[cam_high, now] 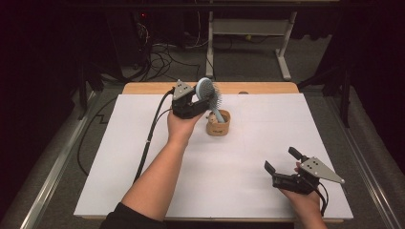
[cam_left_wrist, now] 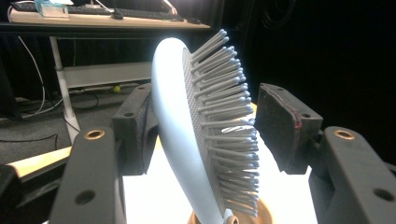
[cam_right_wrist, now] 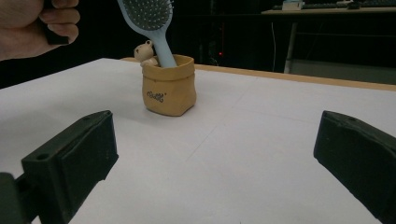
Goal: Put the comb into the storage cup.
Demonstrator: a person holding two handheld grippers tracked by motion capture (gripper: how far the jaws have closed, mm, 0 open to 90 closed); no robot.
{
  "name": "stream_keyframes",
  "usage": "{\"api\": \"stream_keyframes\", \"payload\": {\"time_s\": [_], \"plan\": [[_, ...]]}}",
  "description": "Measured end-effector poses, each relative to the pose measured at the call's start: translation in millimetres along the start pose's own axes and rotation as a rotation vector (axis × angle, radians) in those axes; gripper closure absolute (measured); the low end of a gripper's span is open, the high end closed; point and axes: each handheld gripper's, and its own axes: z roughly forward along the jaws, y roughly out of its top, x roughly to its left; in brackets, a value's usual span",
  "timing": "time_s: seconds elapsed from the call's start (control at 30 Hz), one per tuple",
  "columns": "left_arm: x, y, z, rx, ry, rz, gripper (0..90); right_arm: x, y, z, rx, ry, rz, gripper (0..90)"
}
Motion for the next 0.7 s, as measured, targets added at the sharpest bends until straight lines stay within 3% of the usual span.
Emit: {"api": "stream_keyframes", "payload": {"time_s": [0.7], "plan": [[8.3, 2.5, 0.3, 0.012, 0.032, 0.009, 33.7, -0.4, 0.0, -0.3, -0.003, 0.0, -0.005, 0.0]]}}
